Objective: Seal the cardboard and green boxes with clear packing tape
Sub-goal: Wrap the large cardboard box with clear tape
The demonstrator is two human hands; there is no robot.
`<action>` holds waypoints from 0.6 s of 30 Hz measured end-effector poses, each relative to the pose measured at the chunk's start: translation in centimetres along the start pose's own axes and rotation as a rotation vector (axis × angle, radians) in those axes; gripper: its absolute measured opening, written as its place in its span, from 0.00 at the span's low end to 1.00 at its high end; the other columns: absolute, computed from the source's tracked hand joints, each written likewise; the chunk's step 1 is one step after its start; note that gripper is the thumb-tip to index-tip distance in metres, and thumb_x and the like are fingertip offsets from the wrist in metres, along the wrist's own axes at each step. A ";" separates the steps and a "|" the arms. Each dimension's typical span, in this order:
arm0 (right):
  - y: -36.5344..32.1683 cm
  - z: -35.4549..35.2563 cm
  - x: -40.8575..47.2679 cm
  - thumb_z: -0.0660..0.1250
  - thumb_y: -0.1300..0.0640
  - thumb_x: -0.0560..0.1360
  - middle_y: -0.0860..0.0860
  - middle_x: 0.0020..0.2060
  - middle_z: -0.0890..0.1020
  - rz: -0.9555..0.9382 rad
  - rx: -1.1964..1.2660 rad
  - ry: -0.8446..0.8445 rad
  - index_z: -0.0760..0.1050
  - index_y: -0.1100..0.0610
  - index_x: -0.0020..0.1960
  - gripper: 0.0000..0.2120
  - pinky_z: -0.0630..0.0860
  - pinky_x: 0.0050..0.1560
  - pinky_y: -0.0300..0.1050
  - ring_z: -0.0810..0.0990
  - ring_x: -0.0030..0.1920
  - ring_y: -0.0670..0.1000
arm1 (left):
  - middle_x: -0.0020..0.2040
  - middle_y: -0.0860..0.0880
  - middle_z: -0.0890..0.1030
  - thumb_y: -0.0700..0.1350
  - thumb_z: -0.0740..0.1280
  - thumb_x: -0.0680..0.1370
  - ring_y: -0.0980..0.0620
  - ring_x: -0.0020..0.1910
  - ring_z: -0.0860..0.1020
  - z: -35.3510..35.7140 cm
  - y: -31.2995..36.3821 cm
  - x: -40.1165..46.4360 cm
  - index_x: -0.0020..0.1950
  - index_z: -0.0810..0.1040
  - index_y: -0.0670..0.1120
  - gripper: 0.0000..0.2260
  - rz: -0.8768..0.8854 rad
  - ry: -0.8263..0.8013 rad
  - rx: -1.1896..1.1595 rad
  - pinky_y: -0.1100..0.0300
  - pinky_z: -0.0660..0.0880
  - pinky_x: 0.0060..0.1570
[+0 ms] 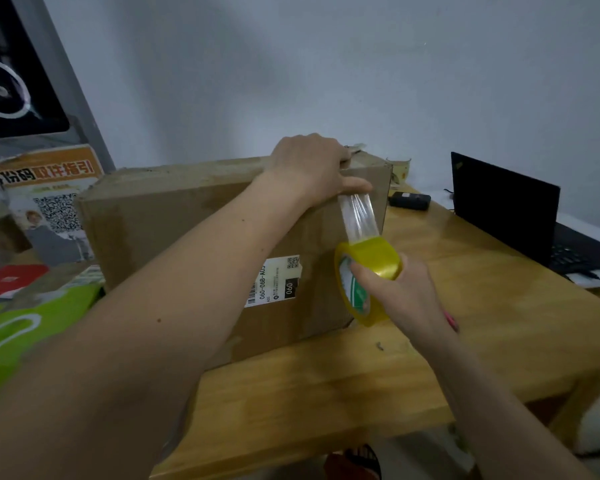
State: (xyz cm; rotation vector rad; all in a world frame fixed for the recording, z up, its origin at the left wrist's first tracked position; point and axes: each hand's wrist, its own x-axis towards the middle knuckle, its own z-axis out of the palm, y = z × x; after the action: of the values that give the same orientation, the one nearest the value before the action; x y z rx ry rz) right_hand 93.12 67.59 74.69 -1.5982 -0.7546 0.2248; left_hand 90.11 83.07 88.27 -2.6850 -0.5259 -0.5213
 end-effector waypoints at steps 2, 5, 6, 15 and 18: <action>0.2 -0.1 0.4 0.74 0.52 0.72 0.53 0.30 0.81 0.097 -0.033 -0.065 0.79 0.61 0.37 0.12 0.75 0.32 0.42 0.80 0.29 0.49 | 0.41 0.51 0.77 0.72 0.58 0.74 0.48 0.42 0.75 0.3 0.5 -0.9 0.50 0.79 0.50 0.27 -0.014 0.090 0.064 0.55 0.64 0.39; 0.8 0.2 0.2 0.74 0.47 0.71 0.56 0.39 0.85 0.207 -0.038 -0.104 0.82 0.64 0.45 0.18 0.80 0.37 0.45 0.84 0.38 0.54 | 0.51 0.50 0.82 0.69 0.57 0.77 0.47 0.49 0.78 1.4 1.3 -1.8 0.57 0.79 0.50 0.26 0.022 0.220 0.145 0.54 0.70 0.50; 0.9 0.3 -0.1 0.74 0.46 0.71 0.55 0.39 0.85 0.206 -0.013 -0.096 0.82 0.62 0.46 0.18 0.80 0.37 0.44 0.85 0.38 0.52 | 0.58 0.49 0.81 0.67 0.57 0.78 0.47 0.58 0.77 2.0 1.3 -2.2 0.64 0.76 0.49 0.27 0.055 0.236 0.157 0.51 0.67 0.63; 2.7 1.0 -2.0 0.63 0.47 0.79 0.47 0.27 0.81 0.141 0.213 0.014 0.79 0.55 0.37 0.16 0.72 0.29 0.30 0.79 0.29 0.40 | 0.80 0.42 0.51 0.64 0.44 0.81 0.41 0.79 0.51 7.0 0.4 -4.5 0.80 0.49 0.52 0.30 0.254 0.348 0.414 0.40 0.44 0.76; 2.3 0.6 -0.2 0.61 0.43 0.79 0.47 0.24 0.77 0.161 0.088 0.014 0.76 0.55 0.33 0.22 0.72 0.31 0.37 0.76 0.26 0.43 | 0.80 0.46 0.42 0.61 0.41 0.82 0.44 0.79 0.41 9.2 0.9 -6.1 0.80 0.45 0.48 0.29 0.375 0.264 0.445 0.42 0.37 0.76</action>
State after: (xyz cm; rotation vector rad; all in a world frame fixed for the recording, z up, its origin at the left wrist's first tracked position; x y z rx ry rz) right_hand 93.39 68.03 72.34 -1.5762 -0.5971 0.3585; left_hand 87.88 84.23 77.47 -2.1723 -0.0472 -0.5601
